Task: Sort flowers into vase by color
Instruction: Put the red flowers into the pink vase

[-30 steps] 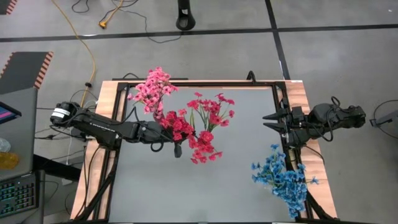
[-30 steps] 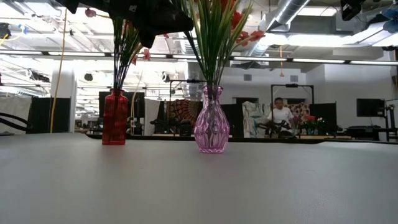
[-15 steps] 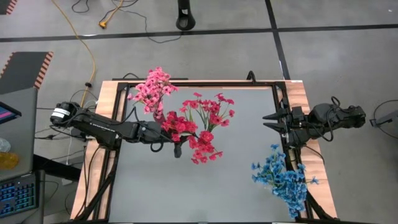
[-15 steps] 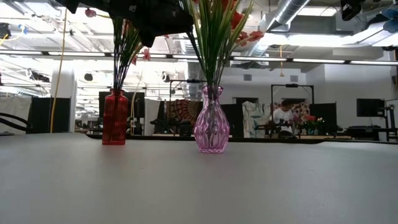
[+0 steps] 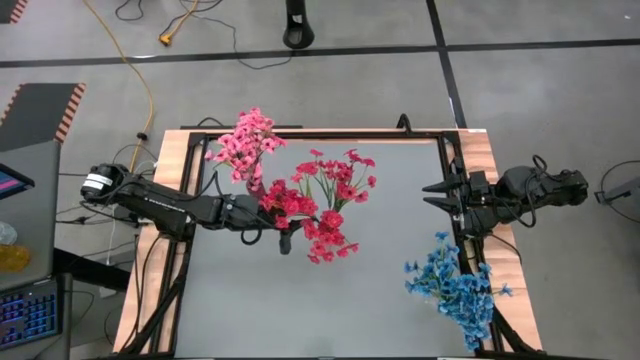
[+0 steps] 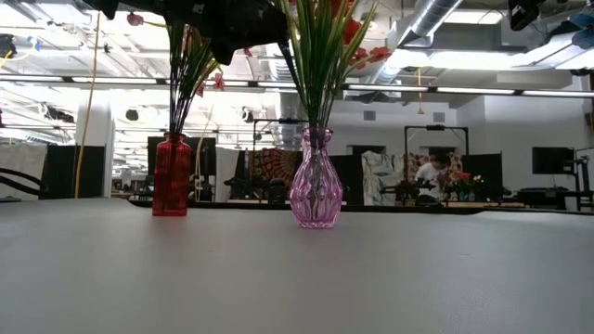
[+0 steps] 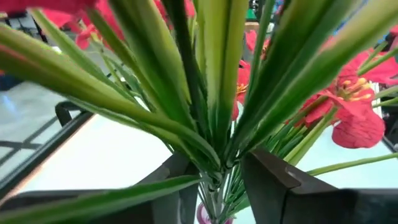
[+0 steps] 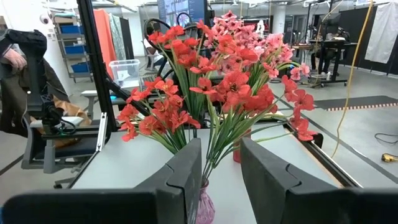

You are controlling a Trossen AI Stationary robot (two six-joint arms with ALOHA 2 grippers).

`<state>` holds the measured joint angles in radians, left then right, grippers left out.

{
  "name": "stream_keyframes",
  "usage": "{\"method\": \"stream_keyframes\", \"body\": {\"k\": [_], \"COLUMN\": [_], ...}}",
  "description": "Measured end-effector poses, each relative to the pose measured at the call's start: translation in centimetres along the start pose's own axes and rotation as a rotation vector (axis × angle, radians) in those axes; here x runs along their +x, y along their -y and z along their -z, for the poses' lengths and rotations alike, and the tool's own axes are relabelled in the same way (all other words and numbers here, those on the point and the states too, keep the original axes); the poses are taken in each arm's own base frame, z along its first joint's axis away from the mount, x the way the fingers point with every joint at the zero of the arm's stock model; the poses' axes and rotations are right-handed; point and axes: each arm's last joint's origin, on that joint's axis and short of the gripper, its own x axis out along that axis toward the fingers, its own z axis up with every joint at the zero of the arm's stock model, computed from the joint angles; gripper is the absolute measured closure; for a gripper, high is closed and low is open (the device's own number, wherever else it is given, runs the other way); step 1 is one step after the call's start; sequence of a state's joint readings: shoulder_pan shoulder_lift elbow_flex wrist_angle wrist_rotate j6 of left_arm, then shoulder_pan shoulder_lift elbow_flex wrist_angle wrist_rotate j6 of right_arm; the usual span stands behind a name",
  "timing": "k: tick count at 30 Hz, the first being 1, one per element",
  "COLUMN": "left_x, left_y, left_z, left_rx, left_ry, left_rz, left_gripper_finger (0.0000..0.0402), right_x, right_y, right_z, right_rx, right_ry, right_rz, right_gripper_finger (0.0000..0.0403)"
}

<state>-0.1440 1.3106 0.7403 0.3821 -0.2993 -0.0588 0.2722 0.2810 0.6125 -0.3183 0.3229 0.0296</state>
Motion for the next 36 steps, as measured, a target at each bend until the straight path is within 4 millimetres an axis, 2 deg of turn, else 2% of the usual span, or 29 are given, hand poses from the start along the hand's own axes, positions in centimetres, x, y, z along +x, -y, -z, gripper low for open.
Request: {"method": "stream_keyframes", "body": {"k": [10,36], "left_x": [-0.01,0.01], "left_y": [0.01,-0.03], "left_z": [-0.34,-0.08], "left_rx": [0.039,-0.013], "left_ry": [0.036,0.010], "left_rz": [0.000,0.000], "left_gripper_finger": [0.0394,0.0401], "right_x": [0.00,-0.01], "right_y": [0.00,0.00], "right_z": [0.00,-0.10], "right_rx": [-0.003,0.000], "right_ry": [0.000,0.009], "right_rz": [0.000,0.000], "right_gripper_finger": [0.0266,0.0266]}}
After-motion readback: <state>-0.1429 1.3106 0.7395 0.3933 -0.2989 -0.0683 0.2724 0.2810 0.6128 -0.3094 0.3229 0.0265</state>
